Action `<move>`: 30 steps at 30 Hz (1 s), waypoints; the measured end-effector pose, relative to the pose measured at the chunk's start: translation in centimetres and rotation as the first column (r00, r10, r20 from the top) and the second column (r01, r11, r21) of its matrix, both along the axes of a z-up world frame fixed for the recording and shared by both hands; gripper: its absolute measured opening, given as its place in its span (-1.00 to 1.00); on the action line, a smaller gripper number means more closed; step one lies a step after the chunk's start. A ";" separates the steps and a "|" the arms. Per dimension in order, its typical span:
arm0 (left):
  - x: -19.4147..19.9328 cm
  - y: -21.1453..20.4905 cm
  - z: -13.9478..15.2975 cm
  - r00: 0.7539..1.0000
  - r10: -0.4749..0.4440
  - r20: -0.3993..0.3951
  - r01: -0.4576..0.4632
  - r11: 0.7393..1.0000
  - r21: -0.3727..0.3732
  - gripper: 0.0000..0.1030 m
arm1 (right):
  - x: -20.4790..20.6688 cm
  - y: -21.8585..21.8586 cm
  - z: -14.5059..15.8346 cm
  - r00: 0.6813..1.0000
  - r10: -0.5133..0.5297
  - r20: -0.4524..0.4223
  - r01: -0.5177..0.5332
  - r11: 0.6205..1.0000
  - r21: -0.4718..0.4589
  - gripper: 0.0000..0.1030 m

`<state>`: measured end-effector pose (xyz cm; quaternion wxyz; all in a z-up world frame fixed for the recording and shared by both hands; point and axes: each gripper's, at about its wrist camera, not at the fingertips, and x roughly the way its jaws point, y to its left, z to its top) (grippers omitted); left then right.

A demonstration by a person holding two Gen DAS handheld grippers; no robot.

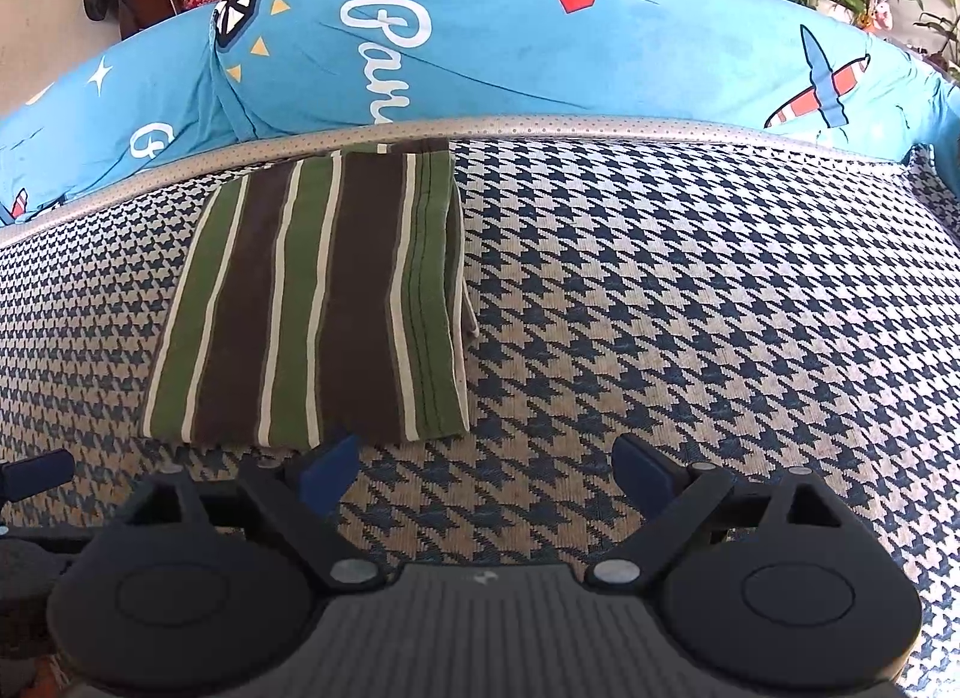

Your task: Fold clothes

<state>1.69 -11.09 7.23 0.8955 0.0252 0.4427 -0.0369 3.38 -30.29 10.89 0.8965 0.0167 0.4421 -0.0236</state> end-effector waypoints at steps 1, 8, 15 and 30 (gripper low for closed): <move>0.0 0.0 0.0 1.000 -0.001 0.000 0.001 1.000 0.001 1.00 | 0.0 0.0 0.0 1.000 0.003 0.000 -0.003 1.000 -0.001 0.79; 0.3 0.5 -0.2 1.000 0.003 -0.006 -0.003 1.000 0.001 1.00 | 0.3 0.1 -0.3 1.000 0.017 -0.007 -0.017 1.000 -0.004 0.79; 0.8 1.0 -0.5 1.000 0.010 -0.013 -0.009 1.000 0.003 1.00 | 0.6 0.0 -0.5 1.000 0.029 -0.013 -0.029 1.000 -0.007 0.79; 1.0 1.6 -1.3 0.999 0.019 -0.031 -0.019 1.000 0.004 1.00 | 1.0 -0.1 -0.9 0.999 0.046 -0.026 -0.047 0.999 -0.014 0.79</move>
